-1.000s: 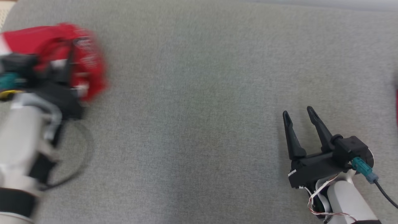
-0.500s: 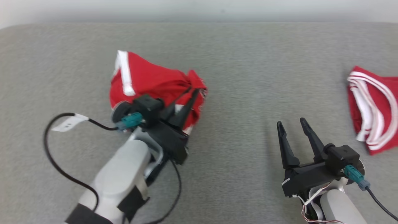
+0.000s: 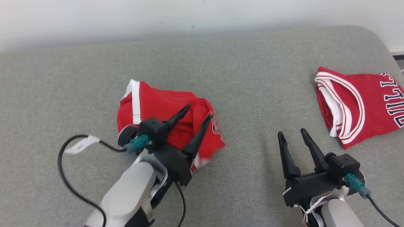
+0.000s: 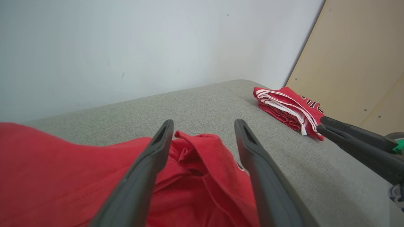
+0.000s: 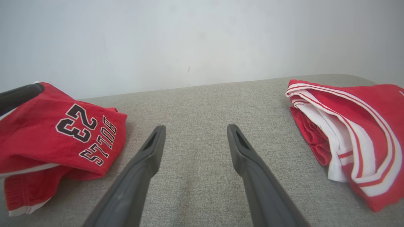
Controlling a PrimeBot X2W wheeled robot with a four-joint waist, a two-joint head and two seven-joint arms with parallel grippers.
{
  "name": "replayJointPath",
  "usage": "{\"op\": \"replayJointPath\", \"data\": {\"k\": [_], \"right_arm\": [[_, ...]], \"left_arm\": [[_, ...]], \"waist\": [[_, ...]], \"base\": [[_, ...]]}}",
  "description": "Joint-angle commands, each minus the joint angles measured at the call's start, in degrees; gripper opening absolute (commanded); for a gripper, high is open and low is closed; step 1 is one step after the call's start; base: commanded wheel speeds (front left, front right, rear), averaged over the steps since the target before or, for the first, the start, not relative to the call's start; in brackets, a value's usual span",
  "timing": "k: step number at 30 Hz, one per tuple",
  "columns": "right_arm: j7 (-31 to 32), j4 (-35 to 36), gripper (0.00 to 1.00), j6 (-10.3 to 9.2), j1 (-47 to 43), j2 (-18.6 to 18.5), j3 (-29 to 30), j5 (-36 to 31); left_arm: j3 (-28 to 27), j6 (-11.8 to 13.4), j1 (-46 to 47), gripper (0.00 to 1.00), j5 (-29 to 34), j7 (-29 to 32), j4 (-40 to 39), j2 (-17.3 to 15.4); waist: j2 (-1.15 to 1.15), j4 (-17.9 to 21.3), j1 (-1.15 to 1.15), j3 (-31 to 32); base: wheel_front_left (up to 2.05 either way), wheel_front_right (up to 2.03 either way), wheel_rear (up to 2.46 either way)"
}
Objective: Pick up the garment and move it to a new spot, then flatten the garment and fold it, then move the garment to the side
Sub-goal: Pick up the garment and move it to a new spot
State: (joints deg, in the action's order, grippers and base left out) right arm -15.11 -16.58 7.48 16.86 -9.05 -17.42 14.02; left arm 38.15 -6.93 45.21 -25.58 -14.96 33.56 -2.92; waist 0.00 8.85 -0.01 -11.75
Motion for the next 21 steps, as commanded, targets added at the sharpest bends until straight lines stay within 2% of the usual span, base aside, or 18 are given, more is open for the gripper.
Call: {"op": "replayJointPath", "data": {"k": [1,12,21], "right_arm": [[-0.01,-0.07,1.0,0.02,-0.66,0.35,0.09,0.05],[-0.02,-0.63,1.0,0.02,-2.89,1.11,-1.44,0.48],[-0.01,-0.95,1.0,0.02,-4.62,1.97,-1.8,0.84]], "left_arm": [[-2.01,0.56,-2.66,1.0,1.35,-0.31,-0.85,-0.06],[-17.6,7.9,-18.96,1.0,13.37,-0.27,-12.76,-4.01],[-27.31,9.67,-30.02,1.0,17.2,-0.27,-18.45,-5.55]], "waist": [[0.0,-0.33,0.01,1.51],[0.0,-2.92,0.01,6.58],[0.0,-4.5,0.01,8.33]], "base": [[0.0,0.0,0.0],[0.0,0.0,0.0],[0.0,0.0,0.0]]}}
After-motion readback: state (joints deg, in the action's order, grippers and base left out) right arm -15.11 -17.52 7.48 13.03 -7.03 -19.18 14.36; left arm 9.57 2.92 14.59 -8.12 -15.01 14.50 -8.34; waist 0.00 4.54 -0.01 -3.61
